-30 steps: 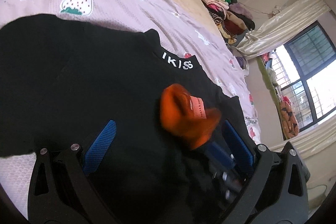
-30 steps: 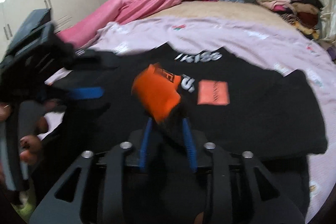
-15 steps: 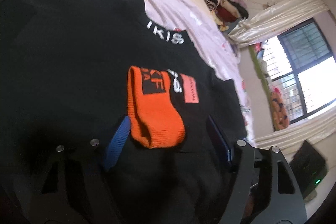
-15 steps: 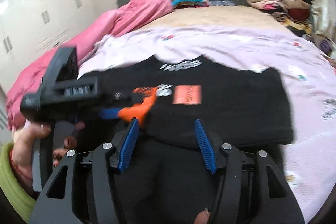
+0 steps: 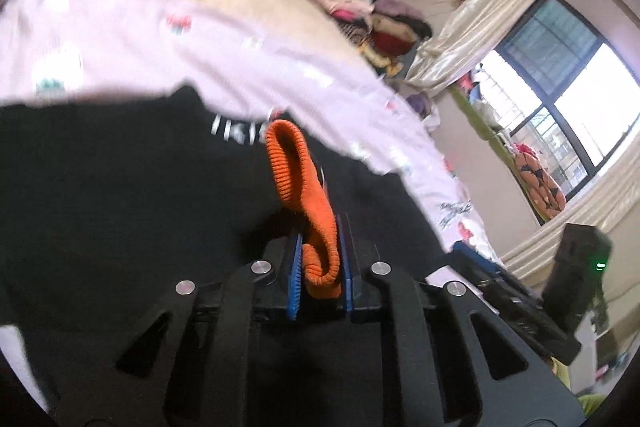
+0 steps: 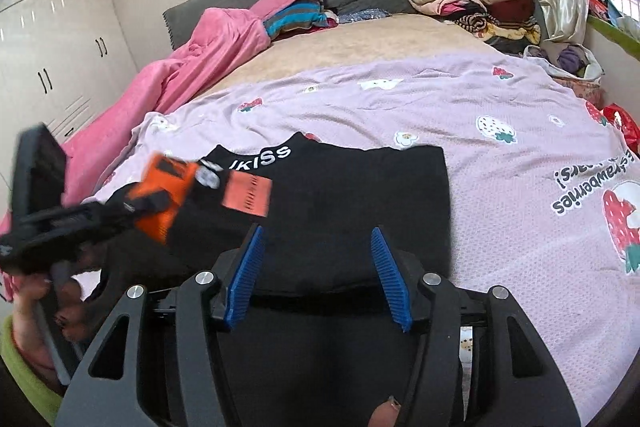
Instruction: Fold small clothes
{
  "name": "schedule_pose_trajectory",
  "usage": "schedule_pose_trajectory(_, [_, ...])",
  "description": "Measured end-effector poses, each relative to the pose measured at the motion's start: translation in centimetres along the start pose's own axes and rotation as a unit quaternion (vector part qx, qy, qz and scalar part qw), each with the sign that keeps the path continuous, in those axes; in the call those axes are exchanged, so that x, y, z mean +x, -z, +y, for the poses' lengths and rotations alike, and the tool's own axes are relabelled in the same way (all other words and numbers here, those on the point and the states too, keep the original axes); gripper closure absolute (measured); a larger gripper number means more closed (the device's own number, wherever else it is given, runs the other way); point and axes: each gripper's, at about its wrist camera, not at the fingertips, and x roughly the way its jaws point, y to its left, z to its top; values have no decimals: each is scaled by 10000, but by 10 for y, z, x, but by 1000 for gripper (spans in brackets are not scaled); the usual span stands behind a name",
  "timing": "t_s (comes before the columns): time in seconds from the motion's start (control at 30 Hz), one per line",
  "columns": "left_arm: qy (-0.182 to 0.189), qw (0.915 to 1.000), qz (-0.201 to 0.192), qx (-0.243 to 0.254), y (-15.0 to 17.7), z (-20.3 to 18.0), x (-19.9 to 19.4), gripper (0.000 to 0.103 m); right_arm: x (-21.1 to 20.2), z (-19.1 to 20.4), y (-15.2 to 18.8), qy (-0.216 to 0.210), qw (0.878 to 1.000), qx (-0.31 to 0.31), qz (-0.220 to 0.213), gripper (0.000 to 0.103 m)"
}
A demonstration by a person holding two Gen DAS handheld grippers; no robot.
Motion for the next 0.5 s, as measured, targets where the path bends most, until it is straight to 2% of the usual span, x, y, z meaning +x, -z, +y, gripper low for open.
schedule_pose_trajectory(0.13, [-253, 9990, -346, 134, -7, -5, -31, 96, -1, 3, 1, -13, 10000, -54, -26, 49])
schedule_pose_trajectory(0.27, [-700, 9972, -253, 117, 2, 10, -36, 96, 5, 5, 4, -3, 10000, -67, 32, 49])
schedule_pose_trajectory(0.33, [-762, 9970, -156, -39, 6, 22, -38, 96, 8, 6, 5, 4, 10000, -65, 62, 49])
schedule_pose_trajectory(0.5, [-1064, 9943, 4, -12, 11, 37, -38, 95, 19, 6, 10, 112, 9998, -32, 161, 49])
